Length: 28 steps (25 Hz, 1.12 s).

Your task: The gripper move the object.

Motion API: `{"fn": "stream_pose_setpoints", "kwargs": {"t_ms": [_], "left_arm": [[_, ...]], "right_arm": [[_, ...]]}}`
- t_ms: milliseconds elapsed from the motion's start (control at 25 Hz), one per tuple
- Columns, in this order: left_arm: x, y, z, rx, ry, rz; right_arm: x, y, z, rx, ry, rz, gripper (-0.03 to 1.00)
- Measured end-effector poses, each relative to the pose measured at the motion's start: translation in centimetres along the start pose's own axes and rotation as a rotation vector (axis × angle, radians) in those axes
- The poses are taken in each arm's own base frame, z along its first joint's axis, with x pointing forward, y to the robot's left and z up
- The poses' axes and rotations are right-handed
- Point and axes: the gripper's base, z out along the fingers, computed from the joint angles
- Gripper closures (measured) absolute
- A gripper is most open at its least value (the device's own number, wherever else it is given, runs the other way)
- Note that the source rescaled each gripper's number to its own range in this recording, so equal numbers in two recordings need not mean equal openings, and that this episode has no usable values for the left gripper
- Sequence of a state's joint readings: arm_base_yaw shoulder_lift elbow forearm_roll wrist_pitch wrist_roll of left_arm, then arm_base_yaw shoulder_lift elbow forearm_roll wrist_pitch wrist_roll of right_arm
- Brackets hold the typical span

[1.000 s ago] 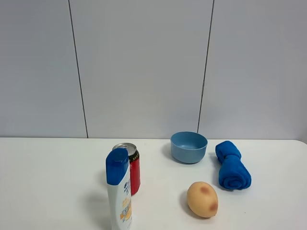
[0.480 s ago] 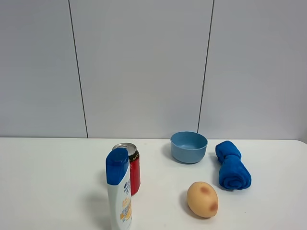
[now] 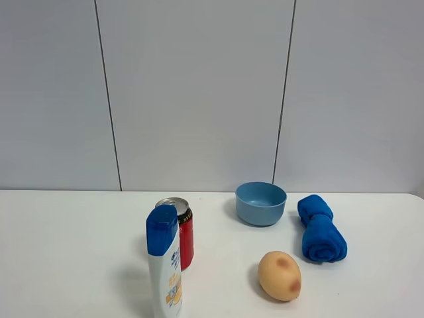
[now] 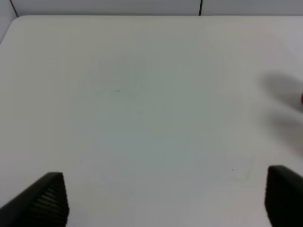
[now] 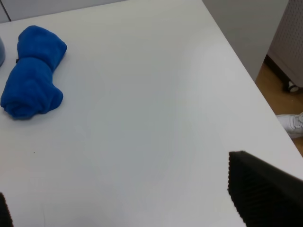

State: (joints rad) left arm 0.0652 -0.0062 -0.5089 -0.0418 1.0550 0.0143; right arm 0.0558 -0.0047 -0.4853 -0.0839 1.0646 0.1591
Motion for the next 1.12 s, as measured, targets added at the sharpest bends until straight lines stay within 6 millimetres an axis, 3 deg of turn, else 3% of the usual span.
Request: {"fn": "stream_pose_setpoints", "kwargs": {"t_ms": [1120], "left_arm": [[0.00,0.00,0.00,0.000,0.000,0.000]], "right_arm": [[0.00,0.00,0.00,0.000,0.000,0.000,0.19]]}}
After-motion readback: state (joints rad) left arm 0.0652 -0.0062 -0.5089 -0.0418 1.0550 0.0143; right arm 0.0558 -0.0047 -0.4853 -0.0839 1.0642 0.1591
